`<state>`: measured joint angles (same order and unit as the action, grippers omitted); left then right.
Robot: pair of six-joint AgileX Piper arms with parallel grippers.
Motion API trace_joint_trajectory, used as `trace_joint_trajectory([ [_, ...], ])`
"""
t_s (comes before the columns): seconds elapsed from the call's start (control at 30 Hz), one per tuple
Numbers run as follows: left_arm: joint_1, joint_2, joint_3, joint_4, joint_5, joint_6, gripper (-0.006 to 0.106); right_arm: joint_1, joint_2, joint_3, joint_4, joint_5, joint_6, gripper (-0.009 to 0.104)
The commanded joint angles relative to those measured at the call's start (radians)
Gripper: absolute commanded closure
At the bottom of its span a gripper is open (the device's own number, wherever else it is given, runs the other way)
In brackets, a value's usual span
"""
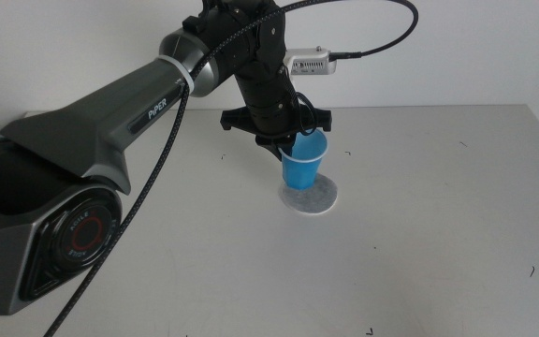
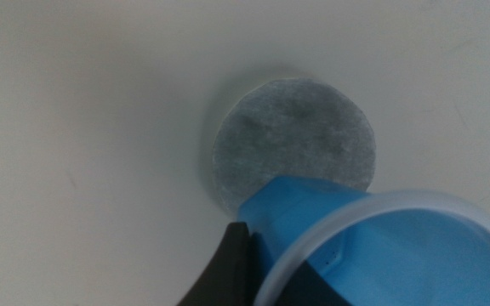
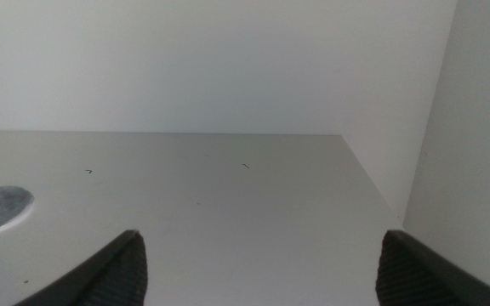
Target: Place an empty cup on a cup mat.
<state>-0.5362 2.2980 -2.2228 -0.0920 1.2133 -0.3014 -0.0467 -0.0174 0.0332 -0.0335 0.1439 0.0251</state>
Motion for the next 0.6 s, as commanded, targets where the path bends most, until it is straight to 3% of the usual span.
trace_joint_trajectory([
  [0.0,-0.006,-0.05,-0.032,-0.024,-0.047,-0.01,0.1,0.002,-0.019,-0.012,-0.009,-0.078,-0.008,0.001],
  [0.57,-0.013,0.031,-0.032,-0.041,-0.156,0.016,0.1,0.002,-0.019,-0.012,-0.009,-0.078,-0.008,0.001],
])
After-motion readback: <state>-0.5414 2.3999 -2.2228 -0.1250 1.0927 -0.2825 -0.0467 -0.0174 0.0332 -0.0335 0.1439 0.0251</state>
